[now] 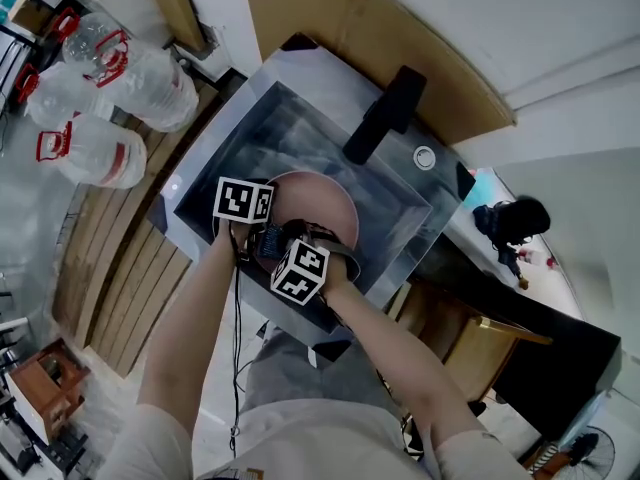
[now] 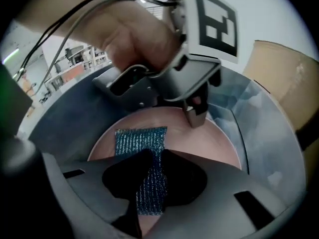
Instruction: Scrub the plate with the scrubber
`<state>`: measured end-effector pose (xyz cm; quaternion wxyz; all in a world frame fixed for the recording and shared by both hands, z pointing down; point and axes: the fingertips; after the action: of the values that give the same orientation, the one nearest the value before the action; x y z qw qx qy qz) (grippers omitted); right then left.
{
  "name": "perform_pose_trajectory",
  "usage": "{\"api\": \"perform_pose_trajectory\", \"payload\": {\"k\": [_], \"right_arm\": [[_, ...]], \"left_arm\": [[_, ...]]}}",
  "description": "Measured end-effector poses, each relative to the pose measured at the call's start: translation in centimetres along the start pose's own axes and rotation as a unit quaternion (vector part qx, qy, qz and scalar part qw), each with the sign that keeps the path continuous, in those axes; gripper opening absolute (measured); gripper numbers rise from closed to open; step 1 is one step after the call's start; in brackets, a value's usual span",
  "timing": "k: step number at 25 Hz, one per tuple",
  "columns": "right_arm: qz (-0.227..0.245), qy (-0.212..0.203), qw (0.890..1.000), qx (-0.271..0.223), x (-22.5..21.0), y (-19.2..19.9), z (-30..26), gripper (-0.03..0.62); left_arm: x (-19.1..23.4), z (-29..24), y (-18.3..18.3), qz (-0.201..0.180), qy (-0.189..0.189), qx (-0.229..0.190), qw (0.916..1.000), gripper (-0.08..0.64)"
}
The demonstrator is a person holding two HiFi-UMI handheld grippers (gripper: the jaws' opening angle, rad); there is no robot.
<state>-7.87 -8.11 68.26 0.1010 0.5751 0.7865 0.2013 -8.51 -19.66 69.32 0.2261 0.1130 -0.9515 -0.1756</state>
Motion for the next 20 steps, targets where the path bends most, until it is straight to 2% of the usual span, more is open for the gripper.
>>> {"api": "perform_pose_trajectory", "payload": {"k": [2, 4, 7, 13, 17, 20], "right_arm": [[-0.06, 0.025, 0.998, -0.009, -1.7, 0.4, 1.7, 0.112], [-0.119, 0.054, 0.991, -0.032, -3.7, 0.6, 4.2, 0.112], [-0.174, 0.089, 0.979, -0.066, -5.9, 1.0, 7.9, 0.112], [-0.227, 0.142, 0.956, -0.121, -8.8, 1.6, 13.9, 0.112], [-0.255, 0.171, 0.938, -0.159, -10.1, 1.1, 17.8, 0.112], [-0.252, 0.195, 0.929, -0.189, -10.9, 0.1, 21.4, 0.112]], "left_arm": [[-0.8, 1.0, -0.5, 0.0, 0.009, -0.016, 0.9998, 0.111], [-2.0, 2.3, -1.2, -0.02, 0.016, -0.029, 0.9992, 0.12], [-3.4, 3.8, -1.5, -0.053, 0.02, -0.04, 0.9976, 0.12], [-4.1, 6.8, -2.2, -0.055, 0.023, -0.062, 0.9963, 0.12], [-5.2, 10.2, -3.9, -0.061, 0.022, -0.098, 0.9931, 0.118], [-6.3, 13.6, -5.7, -0.076, 0.016, -0.133, 0.9881, 0.115]]}}
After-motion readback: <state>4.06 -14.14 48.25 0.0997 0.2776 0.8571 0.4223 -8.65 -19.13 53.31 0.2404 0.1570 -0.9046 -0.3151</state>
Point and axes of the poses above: the fingertips, and each gripper's own axes: z backward along the fingers, x to its left, y out of its underside, and after that the axes turned 6 degrees about z, right-handed
